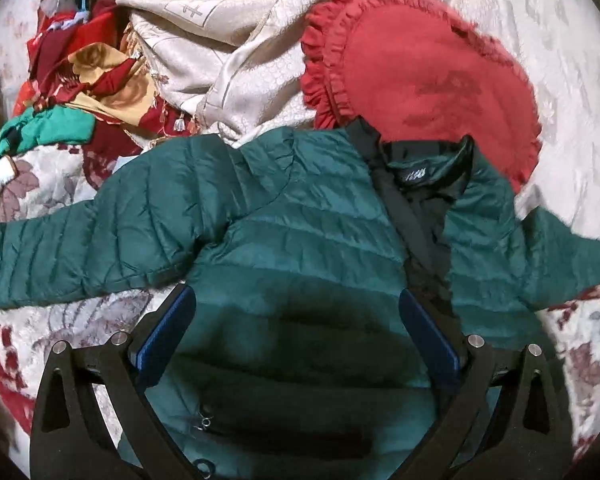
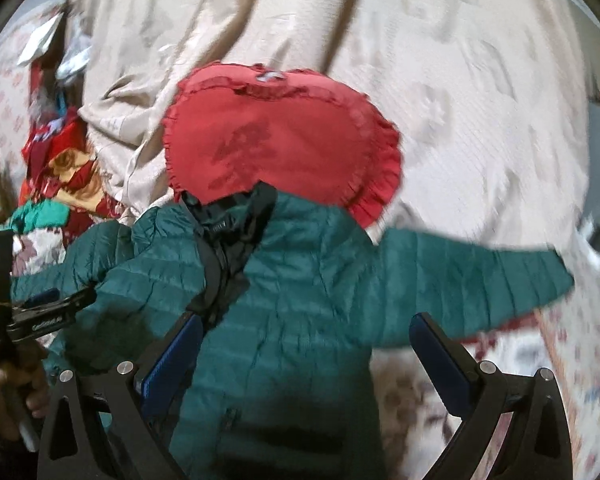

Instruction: Fold large clothes

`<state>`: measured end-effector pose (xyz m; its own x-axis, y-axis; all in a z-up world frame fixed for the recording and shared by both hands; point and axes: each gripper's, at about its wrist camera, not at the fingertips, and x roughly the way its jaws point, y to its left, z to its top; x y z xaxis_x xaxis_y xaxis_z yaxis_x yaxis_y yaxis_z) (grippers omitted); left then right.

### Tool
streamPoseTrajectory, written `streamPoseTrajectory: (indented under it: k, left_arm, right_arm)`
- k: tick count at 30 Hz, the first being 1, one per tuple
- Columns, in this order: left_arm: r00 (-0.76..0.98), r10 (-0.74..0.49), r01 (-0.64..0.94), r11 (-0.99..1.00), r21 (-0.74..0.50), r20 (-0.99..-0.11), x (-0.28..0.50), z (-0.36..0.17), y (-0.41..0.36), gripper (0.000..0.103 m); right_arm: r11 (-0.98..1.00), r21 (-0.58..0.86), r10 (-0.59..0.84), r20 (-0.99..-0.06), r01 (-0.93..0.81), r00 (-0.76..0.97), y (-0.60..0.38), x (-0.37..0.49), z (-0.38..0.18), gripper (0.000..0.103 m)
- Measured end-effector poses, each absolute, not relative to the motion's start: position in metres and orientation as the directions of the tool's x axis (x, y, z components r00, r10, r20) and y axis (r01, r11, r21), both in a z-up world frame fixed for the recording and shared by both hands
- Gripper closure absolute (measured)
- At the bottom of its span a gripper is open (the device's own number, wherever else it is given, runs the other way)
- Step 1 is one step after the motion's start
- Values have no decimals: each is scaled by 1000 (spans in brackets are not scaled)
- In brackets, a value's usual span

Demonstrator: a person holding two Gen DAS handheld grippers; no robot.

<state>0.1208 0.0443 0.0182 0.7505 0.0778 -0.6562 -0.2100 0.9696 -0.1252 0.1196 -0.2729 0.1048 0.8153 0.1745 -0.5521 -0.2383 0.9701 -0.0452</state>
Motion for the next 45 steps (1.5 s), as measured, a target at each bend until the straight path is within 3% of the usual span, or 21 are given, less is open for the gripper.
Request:
streamPoseTrajectory:
  k: [2, 6, 13, 30, 45]
  left_arm:
    - [729, 84, -211, 972, -106, -679, 129, 12, 38, 1]
    - [704, 76, -180, 981, -74, -706, 138, 3, 28, 1]
    - [719, 106, -133, 991, 14, -687, 138, 3, 9, 1]
    - [705, 123, -149, 989, 24, -698, 138, -1, 12, 1]
    - [702, 123, -154, 988, 20, -702, 139, -3, 13, 1]
  right_arm:
    - [973, -46, 163, -554, -225, 816, -272, 126, 92, 0]
    - [975, 3, 168, -667, -224, 726, -266, 138, 63, 0]
    - [967, 7, 197, -652, -253, 732, -260, 135, 63, 0]
    - [976, 99, 213, -646, -196, 733, -277, 138, 51, 0]
    - [979, 29, 166, -676, -200, 718, -274, 140, 52, 0]
